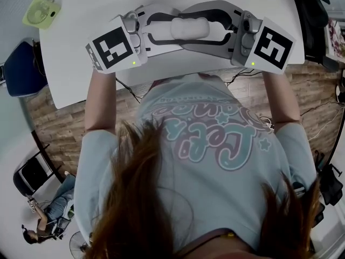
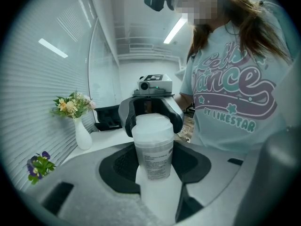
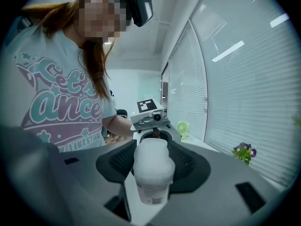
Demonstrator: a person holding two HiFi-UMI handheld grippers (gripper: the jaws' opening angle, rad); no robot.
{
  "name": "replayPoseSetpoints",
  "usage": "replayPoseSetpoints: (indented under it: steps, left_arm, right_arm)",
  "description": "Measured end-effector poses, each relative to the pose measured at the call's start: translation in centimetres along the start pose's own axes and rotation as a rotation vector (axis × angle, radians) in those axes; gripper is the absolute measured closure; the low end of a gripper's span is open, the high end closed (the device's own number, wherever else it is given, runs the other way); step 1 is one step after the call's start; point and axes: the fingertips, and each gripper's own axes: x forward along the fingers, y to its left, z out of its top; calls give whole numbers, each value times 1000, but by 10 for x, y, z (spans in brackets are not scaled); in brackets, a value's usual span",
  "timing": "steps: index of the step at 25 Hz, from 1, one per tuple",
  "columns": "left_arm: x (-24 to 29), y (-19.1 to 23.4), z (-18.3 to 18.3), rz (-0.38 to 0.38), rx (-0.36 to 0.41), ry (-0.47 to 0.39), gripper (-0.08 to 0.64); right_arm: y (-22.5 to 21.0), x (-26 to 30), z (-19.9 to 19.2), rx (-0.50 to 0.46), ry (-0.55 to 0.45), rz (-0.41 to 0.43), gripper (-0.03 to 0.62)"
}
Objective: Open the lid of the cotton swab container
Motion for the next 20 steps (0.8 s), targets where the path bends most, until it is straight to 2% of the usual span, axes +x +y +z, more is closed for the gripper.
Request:
replayPoseSetpoints:
  steps: [2, 5, 7, 15, 20]
  left_arm:
    - [0, -1, 0, 5, 4, 5, 371]
    - [1, -1, -2, 26, 36, 33, 371]
    - [1, -2, -2, 22, 34, 35, 371]
    - [0, -1, -2, 17, 9, 35, 371]
    - [2, 1, -12, 32, 4, 71, 371]
  right_arm:
    - [1, 0, 0, 22, 0, 2, 377]
    - [0, -3, -2, 138, -16, 27, 380]
    - [0, -4, -2, 158, -24, 44, 379]
    - [0, -1, 1, 82, -40, 26, 376]
    - [-6, -2, 4, -7, -52, -45, 353]
